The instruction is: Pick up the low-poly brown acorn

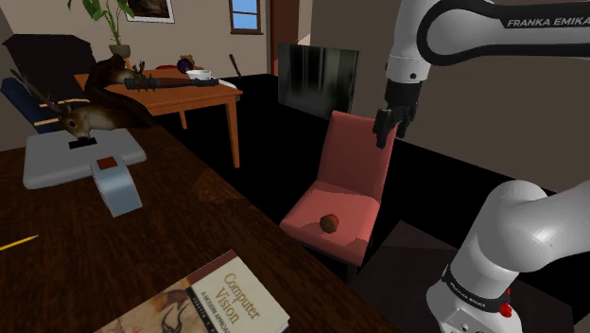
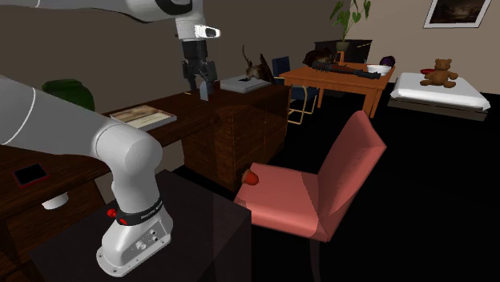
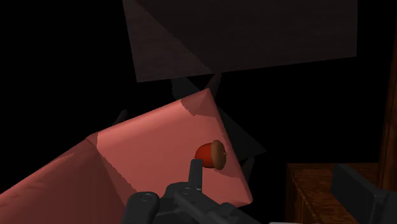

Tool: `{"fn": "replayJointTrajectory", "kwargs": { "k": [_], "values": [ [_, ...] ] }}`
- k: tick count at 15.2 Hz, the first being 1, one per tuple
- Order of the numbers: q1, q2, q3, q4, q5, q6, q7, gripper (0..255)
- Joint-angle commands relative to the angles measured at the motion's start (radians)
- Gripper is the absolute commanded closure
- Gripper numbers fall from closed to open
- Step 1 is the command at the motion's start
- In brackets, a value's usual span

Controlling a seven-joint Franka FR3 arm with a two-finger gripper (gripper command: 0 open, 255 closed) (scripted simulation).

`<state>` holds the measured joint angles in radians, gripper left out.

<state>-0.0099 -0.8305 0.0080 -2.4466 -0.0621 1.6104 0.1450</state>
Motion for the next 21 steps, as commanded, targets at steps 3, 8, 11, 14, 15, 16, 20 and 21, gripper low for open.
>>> {"fn": "replayJointTrajectory", "kwargs": {
  "k": [3, 8, 11, 14, 15, 16, 20, 21],
  "values": [
    [-0.013, 0.045, -0.027, -0.027, 0.014, 0.063, 0.008, 0],
    [-0.04, 0.181, -0.095, -0.076, 0.059, 0.224, 0.018, 0],
    [-0.049, 0.277, -0.135, -0.092, 0.096, 0.32, 0.014, 0],
    [-0.051, 0.383, -0.177, -0.098, 0.145, 0.413, 0.0, 0],
    [-0.051, 0.42, -0.19, -0.097, 0.165, 0.443, -0.008, 0],
    [-0.049, 0.458, -0.204, -0.096, 0.187, 0.472, -0.017, 0],
    [-0.038, 0.621, -0.256, -0.075, 0.299, 0.575, -0.073, 0],
    [-0.035, 0.664, -0.267, -0.066, 0.334, 0.597, -0.092, 0]
  ]
}}
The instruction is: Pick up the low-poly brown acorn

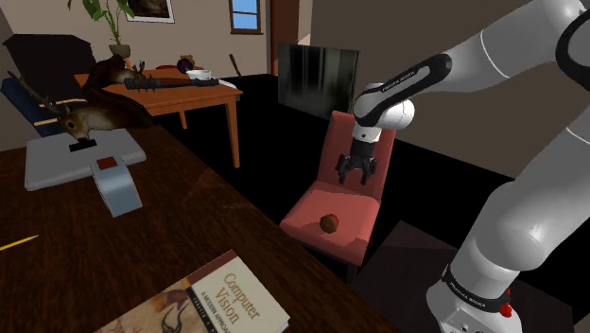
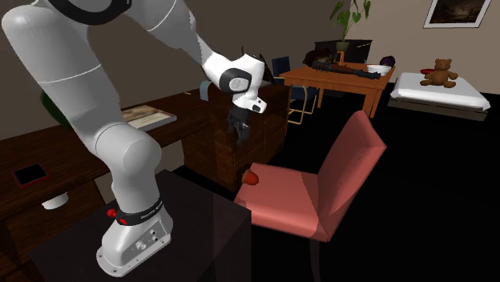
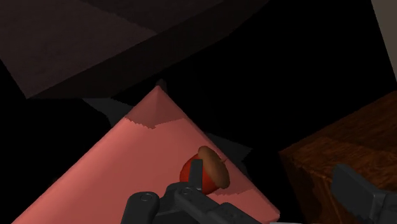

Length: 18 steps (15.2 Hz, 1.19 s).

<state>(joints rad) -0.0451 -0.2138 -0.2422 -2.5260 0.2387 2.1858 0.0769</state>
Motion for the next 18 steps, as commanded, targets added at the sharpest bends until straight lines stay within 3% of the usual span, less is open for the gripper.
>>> {"fn": "replayJointTrajectory", "kwargs": {
  "k": [1, 6, 13, 15, 18],
  "values": [
    [0.003, 0.091, -0.027, 0.024, 0.071, 0.042, -0.045, 0],
    [-0.003, 0.317, -0.047, 0.098, 0.291, 0.106, -0.169, 0],
    [-0.084, 0.63, 0.009, 0.254, 0.582, 0.117, -0.318, 0],
    [-0.109, 0.703, 0.029, 0.298, 0.639, 0.113, -0.341, 0],
    [-0.117, 0.744, 0.042, 0.314, 0.663, 0.13, -0.367, 0]
  ]
}}
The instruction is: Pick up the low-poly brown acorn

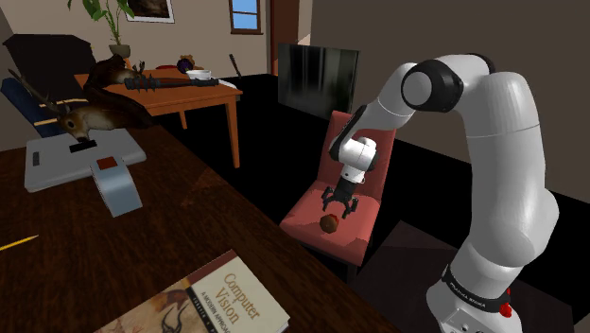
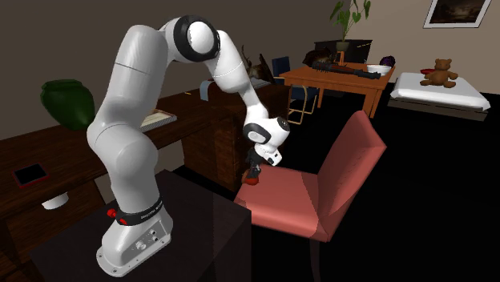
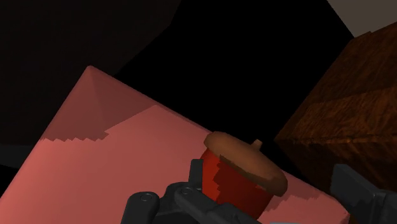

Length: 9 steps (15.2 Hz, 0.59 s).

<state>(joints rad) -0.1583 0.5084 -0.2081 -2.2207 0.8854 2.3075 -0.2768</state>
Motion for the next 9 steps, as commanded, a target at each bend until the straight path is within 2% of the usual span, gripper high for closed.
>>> {"fn": "replayJointTrajectory", "kwargs": {
  "k": [1, 6, 7, 9],
  "values": [
    [-0.007, 0.035, 0.012, 0.014, 0.024, 0.014, -0.021, 0],
    [-0.017, 0.085, 0.026, 0.035, 0.051, 0.033, -0.05, 0],
    [-0.017, 0.086, 0.026, 0.036, 0.051, 0.033, -0.05, 255],
    [-0.017, 0.086, 0.027, 0.036, 0.051, 0.034, -0.05, 255]
  ]
}}
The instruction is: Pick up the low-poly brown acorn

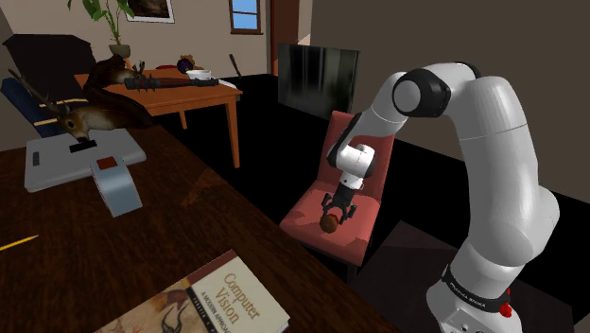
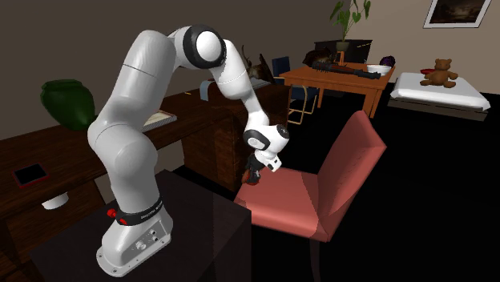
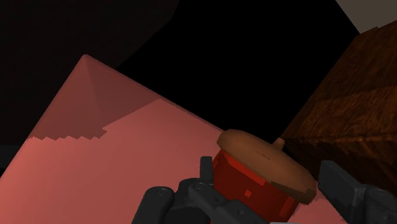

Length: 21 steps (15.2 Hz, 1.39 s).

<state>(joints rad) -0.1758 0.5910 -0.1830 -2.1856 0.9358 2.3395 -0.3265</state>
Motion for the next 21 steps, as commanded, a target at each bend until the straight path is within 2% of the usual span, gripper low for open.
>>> {"fn": "replayJointTrajectory", "kwargs": {
  "k": [1, 7, 21],
  "values": [
    [0.001, 0.004, 0.002, 0.001, 0.001, 0.002, -0.001, 255],
    [0.001, 0.002, 0.001, 0.0, 0.0, 0.001, 0.0, 255],
    [0.037, -0.187, -0.055, -0.068, -0.112, -0.08, 0.12, 255]
  ]
}}
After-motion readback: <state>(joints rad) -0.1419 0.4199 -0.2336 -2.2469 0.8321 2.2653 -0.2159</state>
